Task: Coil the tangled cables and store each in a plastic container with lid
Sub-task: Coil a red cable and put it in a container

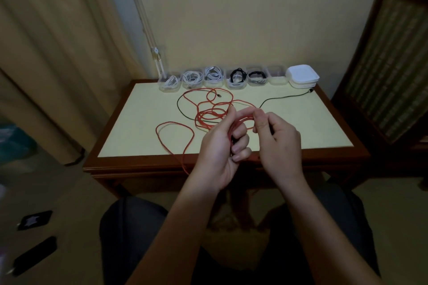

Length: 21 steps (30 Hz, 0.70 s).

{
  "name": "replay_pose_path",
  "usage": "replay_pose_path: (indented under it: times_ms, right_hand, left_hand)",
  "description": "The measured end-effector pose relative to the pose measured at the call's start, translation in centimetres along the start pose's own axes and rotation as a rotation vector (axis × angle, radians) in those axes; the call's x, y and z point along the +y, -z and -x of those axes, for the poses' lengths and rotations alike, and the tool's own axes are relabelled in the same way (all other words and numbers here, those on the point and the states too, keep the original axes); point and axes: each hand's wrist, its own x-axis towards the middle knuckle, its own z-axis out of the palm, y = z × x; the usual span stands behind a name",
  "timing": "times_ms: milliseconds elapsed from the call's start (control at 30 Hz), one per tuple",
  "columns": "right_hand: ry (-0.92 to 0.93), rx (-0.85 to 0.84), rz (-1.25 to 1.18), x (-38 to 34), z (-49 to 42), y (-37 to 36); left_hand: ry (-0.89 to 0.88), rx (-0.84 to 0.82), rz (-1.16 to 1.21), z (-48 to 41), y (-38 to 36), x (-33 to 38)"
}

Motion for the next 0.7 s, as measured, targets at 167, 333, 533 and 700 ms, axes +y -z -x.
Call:
replay_pose_path:
  times_ms: [167, 333, 533, 700]
  right_hand:
    - [-0.055, -0.041, -0.001, 0.8, -0.3, -0.3]
    - [-0.145, -0.122, -0.021, 1.6, -1.3, -0.9]
    - [-0.15, -0.214, -0.06, 2.2, -2.2, -1.7]
    - [-0.211, -0.267, -0.086, 2.4, -3.0, -2.4]
  left_hand:
    - [0.036, 0.006, 0.015, -1.0, 0.8, -0.3]
    - [0.053, 0.034, 0.031, -2.3, 1.7, -0.4]
    - [0.07, 0.041, 0.032, -3.5, 3.0, 0.4]
    - [0.113, 0.067, 0.084, -4.3, 4.1, 0.6]
